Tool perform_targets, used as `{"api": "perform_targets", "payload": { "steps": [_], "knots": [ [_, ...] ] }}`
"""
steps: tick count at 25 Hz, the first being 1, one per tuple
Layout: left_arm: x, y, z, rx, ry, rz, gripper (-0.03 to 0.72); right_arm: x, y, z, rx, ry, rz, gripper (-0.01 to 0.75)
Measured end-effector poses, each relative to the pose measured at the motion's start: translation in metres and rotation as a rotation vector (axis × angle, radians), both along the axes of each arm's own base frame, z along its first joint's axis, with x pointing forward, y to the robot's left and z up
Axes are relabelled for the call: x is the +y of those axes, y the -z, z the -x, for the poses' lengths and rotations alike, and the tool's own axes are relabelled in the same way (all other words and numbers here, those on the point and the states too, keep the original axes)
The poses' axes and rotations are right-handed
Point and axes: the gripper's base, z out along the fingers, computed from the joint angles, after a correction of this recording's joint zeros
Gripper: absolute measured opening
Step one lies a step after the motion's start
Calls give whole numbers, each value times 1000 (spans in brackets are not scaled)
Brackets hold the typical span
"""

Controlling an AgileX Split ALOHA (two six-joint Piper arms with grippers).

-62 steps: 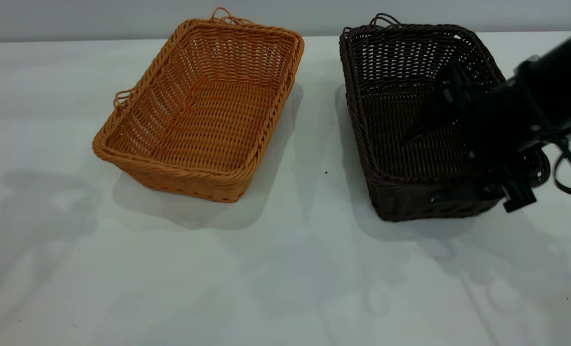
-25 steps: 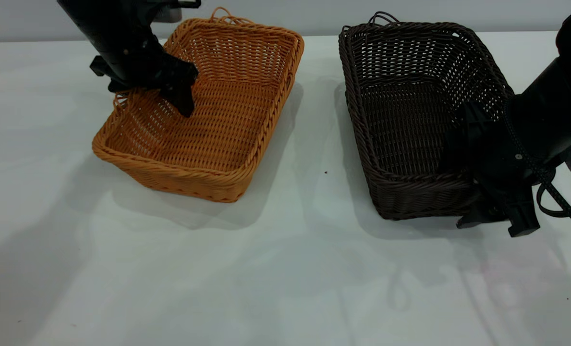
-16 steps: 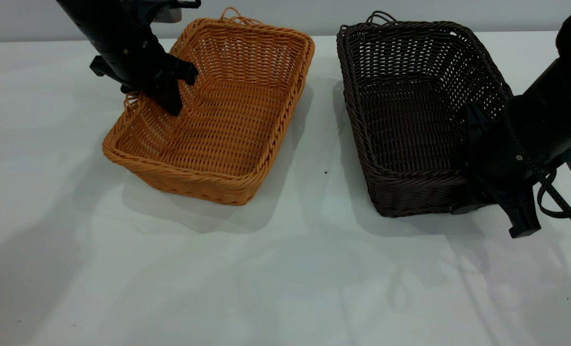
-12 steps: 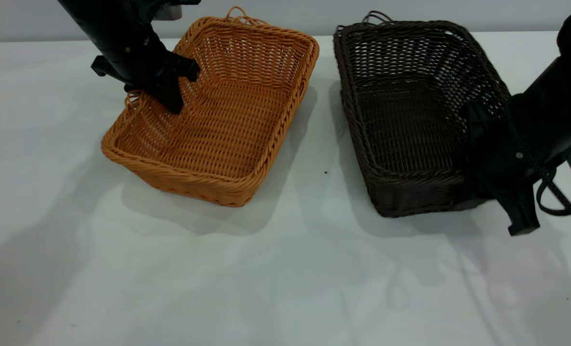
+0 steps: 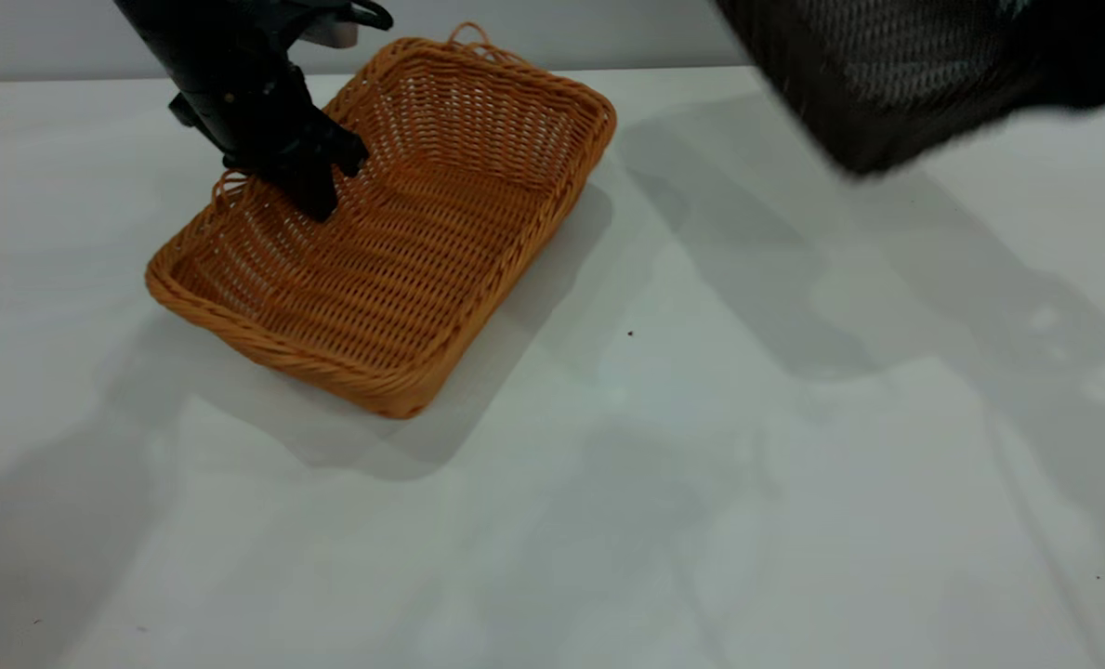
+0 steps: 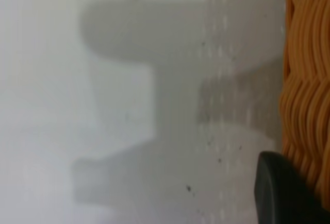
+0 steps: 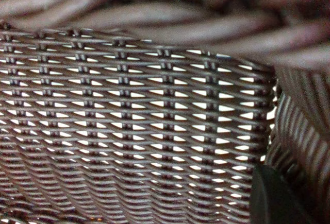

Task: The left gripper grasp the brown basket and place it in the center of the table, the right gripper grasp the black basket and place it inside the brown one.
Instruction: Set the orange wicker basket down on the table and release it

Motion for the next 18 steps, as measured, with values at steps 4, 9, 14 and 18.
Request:
{"api": "perform_targets", "payload": {
  "steps": [4,9,14,18],
  "knots": [
    [-24,-1,4,-66,294,-65,81,-8,-26,-8,-96,-202,-60,87],
    [-70,-3,17,-159,693,-148,81,-8,-32,-5,-67,-403,-57,87],
    [-112,-4,33,-229,948,-200,81,-2,-47,-10,-85,-568,-40,87],
    [-129,-5,41,-257,1021,-217,81,-2,-61,-19,-123,-611,-11,87]
  ]
}}
